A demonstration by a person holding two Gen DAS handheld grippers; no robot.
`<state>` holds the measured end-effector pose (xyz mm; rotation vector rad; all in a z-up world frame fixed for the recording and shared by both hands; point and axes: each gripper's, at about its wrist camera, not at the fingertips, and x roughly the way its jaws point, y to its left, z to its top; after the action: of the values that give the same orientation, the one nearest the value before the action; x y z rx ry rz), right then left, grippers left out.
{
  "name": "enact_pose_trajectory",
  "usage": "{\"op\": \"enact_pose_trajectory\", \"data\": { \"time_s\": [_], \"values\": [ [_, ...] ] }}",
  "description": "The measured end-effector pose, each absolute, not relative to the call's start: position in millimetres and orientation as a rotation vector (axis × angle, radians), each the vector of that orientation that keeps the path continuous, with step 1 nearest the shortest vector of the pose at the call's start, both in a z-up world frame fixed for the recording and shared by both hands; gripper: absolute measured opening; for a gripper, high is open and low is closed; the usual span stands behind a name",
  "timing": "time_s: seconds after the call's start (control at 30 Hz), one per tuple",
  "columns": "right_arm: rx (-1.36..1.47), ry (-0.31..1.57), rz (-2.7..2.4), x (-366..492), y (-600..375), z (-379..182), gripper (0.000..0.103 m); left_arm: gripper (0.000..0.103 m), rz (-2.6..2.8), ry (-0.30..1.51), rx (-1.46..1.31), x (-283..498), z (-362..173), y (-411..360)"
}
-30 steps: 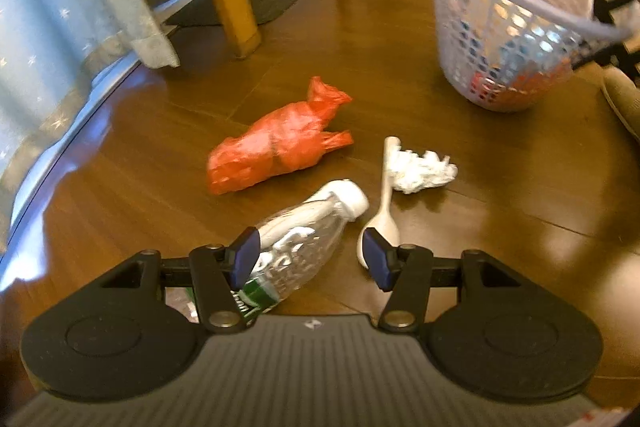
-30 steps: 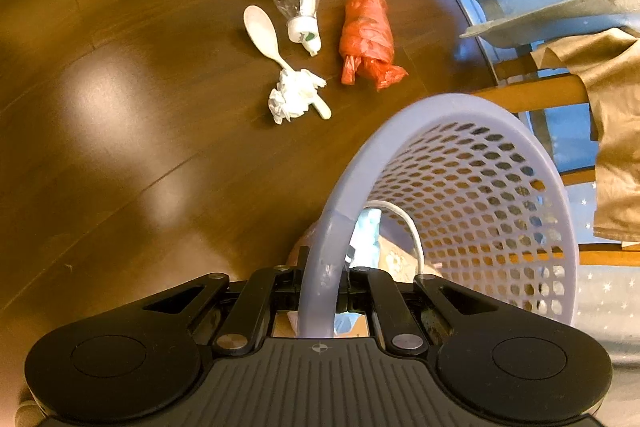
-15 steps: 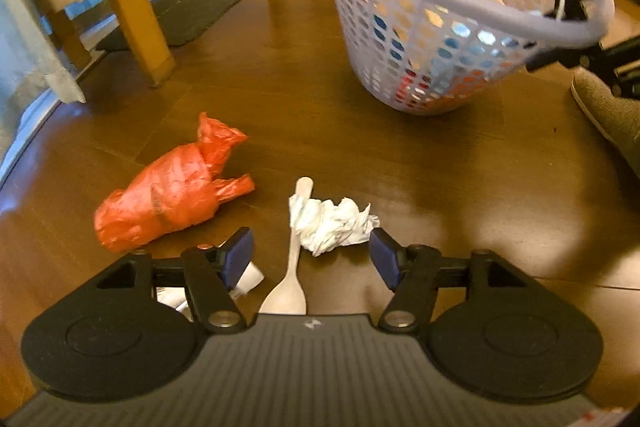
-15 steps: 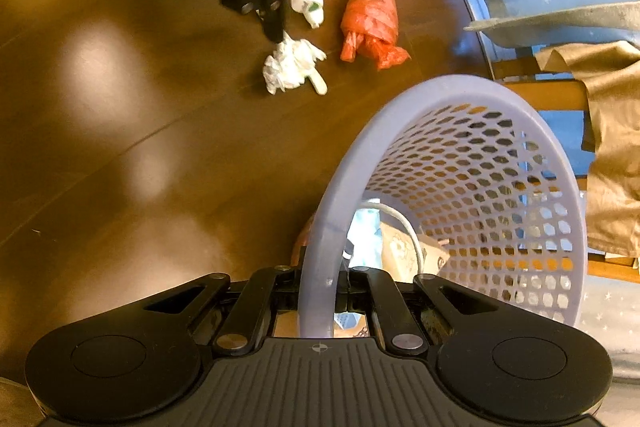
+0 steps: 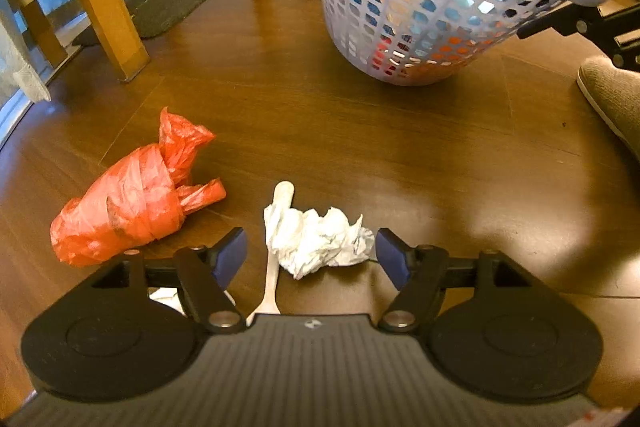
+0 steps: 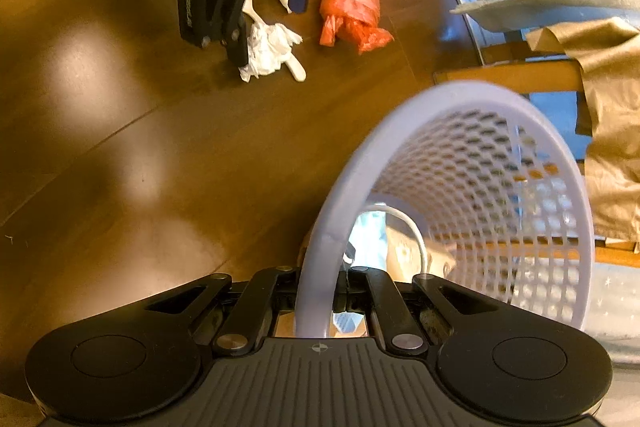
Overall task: Collect trash
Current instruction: 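Move the left gripper down to the white crumpled tissue, then grasp the white crumpled tissue with the left gripper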
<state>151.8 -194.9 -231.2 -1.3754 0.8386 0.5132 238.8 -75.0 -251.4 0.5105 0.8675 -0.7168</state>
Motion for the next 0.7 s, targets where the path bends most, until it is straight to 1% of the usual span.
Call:
{"op": "enact_pose_trajectory", "data": {
  "time_s": [0.27, 0.33, 0.47, 0.57, 0.67, 0.7],
  "values": [
    [-1.389, 0.831, 0.512, 150.5, -190.6, -232.5, 0.003, 0.066, -0.725, 0.861, 0.586, 238.5, -264.0, -87.3],
    [-1.394, 0.828, 0.514, 149.6, -189.8, -232.5, 0.003, 0.064, -0.719, 0.868, 0.593, 240.9, -266.5, -88.6],
    [-1.399, 0.822, 0.512, 149.1, -188.7, -233.1, 0.002, 0.058, -0.712, 0.874, 0.605, 242.2, -269.4, -90.7],
    [-1.396, 0.823, 0.508, 149.1, -188.2, -233.7, 0.002, 0.05, -0.708, 0.872, 0.607, 242.3, -270.1, -91.6],
    [-1.392, 0.824, 0.507, 150.5, -187.6, -233.8, 0.002, 0.044, -0.711, 0.868, 0.615, 240.6, -270.6, -92.0],
    [-1.393, 0.822, 0.507, 150.6, -187.4, -234.3, 0.002, 0.04, -0.711, 0.863, 0.623, 240.2, -270.9, -92.3]
  ]
}}
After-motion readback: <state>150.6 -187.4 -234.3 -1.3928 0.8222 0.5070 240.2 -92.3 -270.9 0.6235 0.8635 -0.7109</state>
